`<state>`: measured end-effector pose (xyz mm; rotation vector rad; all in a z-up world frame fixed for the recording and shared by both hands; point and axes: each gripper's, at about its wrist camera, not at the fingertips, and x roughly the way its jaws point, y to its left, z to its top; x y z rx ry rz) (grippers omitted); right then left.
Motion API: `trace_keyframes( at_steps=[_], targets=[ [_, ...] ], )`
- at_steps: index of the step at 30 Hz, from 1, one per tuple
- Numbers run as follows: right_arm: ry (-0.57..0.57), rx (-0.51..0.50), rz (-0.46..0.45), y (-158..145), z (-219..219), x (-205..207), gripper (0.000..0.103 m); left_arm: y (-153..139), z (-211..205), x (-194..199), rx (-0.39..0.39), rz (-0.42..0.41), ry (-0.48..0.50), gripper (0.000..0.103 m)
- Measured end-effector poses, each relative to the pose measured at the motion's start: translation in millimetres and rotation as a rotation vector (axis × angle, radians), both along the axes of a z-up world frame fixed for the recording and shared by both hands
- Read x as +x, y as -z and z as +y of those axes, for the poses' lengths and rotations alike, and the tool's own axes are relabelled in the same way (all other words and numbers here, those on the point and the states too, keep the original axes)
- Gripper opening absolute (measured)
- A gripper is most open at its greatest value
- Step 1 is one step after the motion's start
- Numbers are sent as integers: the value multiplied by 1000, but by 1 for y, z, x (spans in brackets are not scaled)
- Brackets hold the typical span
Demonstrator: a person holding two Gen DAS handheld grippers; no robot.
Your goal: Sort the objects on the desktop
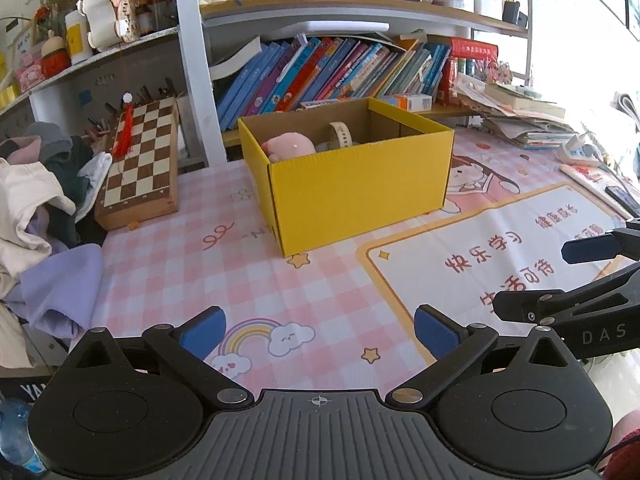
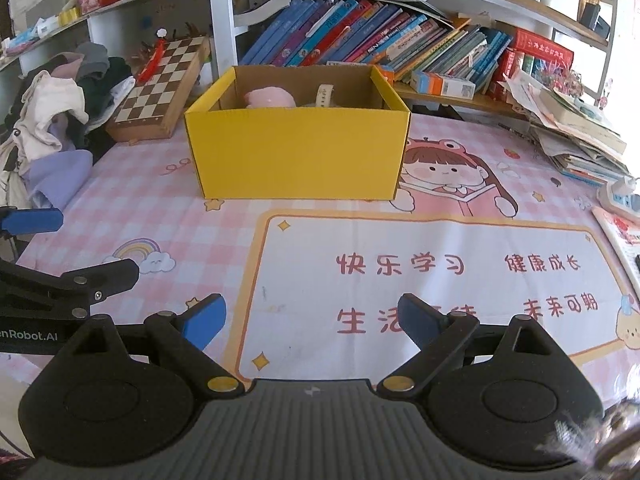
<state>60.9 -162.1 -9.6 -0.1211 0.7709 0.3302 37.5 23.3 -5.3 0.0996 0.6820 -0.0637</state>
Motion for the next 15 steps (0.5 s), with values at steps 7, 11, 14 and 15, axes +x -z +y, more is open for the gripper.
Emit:
trace_keyframes(
  at_steps=[7,11,14,15],
  targets=[
    [6,-2,6,1,0,-3,93,1,-2,-2,5,3,6,103],
    [7,-4,5,1,0,-4,94,0,-1,-2,4,2,1,103],
    [8,-5,4,1,1,-5,94,0,0,-3,3,1,-2,103],
    [8,-6,4,1,1,-5,94,0,0,-3,3,0,-3,103]
  ],
)
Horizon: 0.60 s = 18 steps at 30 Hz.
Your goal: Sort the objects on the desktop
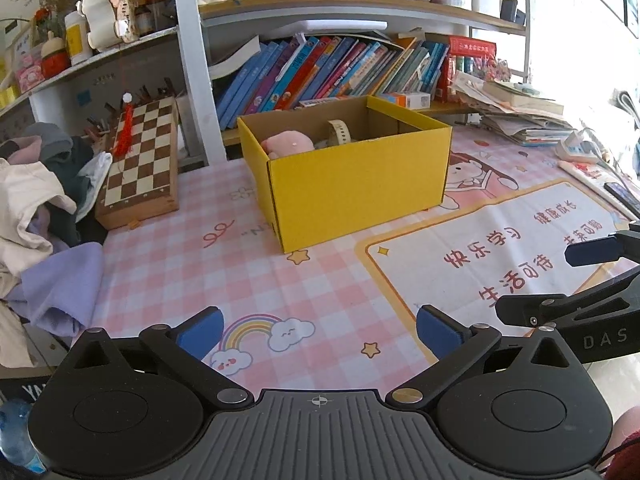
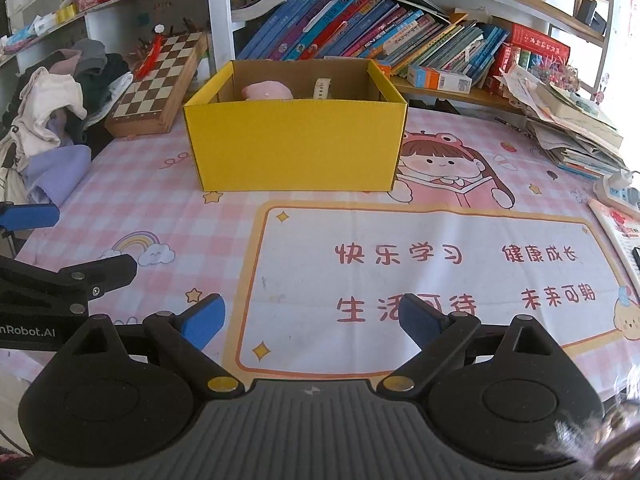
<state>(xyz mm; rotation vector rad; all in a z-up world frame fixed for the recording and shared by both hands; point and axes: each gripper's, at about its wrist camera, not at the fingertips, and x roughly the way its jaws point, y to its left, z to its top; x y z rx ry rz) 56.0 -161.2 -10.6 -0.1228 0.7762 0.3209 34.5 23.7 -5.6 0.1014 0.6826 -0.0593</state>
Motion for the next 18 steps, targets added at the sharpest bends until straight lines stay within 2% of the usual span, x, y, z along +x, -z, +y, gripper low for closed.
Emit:
trace_keyframes(
  at_steps=[18],
  targets=[
    [-6,-7,6,1,2,-3,95,1,2,-3,-5,4,-7,103]
  ],
)
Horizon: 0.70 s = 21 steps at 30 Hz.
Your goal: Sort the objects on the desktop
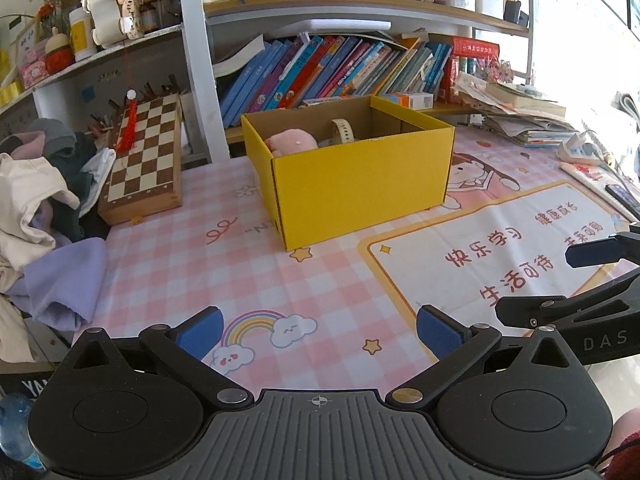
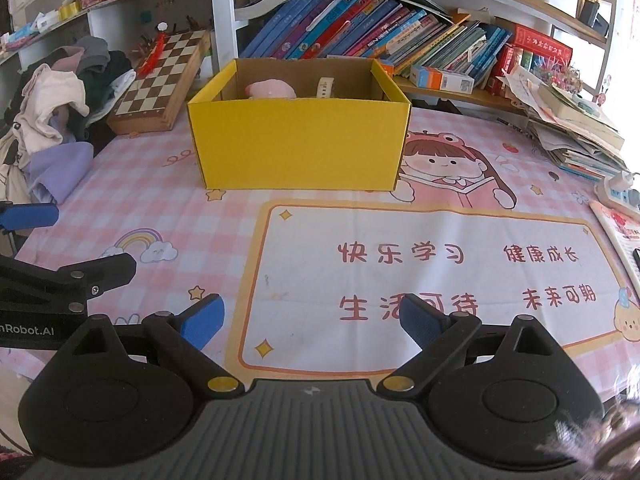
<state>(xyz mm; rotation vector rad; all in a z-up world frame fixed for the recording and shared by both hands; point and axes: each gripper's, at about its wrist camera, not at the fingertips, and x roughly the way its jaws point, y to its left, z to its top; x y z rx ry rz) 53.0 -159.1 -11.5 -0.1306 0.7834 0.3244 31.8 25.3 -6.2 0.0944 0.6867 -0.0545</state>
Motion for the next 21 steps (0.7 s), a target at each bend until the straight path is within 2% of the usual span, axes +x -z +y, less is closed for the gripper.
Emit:
trace_keyframes(
  at_steps=[21],
  targets=[
    [-1,0,9,1,-2,1,95,2,1,0,3,13,-2,103]
  ],
)
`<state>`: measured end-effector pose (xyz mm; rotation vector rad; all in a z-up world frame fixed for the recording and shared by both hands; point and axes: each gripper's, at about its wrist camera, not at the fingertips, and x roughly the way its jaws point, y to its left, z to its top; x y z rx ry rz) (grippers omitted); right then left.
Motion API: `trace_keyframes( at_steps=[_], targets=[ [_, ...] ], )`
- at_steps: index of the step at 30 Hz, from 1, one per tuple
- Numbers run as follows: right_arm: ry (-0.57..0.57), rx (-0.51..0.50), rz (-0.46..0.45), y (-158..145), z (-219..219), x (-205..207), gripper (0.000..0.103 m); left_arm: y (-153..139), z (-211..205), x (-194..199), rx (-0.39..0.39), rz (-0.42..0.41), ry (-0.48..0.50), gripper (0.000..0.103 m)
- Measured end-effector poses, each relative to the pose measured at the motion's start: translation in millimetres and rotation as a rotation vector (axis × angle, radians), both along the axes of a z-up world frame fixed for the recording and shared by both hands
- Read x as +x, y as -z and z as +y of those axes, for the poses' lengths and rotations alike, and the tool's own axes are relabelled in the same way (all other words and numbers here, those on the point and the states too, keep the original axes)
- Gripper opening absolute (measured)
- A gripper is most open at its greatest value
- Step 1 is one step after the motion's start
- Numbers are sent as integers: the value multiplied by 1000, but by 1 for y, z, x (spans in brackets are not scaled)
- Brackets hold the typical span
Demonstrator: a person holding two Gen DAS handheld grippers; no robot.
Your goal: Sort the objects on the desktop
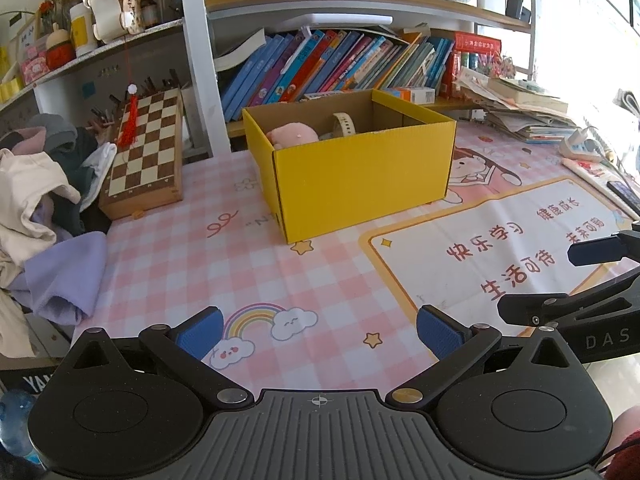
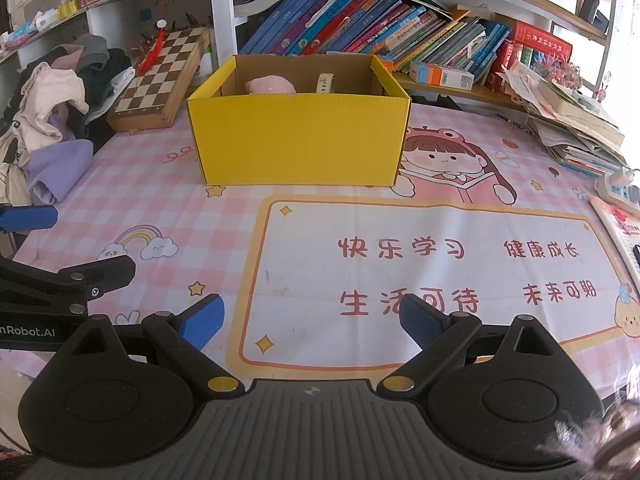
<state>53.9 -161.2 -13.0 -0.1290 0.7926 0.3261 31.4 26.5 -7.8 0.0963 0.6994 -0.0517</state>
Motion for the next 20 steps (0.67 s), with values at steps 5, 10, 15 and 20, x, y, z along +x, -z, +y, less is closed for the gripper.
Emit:
trace_keyframes(
  at_steps=[5,10,15,20],
  targets=[
    [-3,-1,3,1,0,-1,95,0,2,-1,-15,2,-1,103],
    [-6,-2,5,2,1,-1,95,0,3,-2,-31,0,-1,103],
    [-6,-2,8,2,1,-1,95,0,4,-3,-31,-1,-5,103],
    [-13,-8,11,2,1,1,95,1,4,-1,-39,8,-6,103]
  ],
)
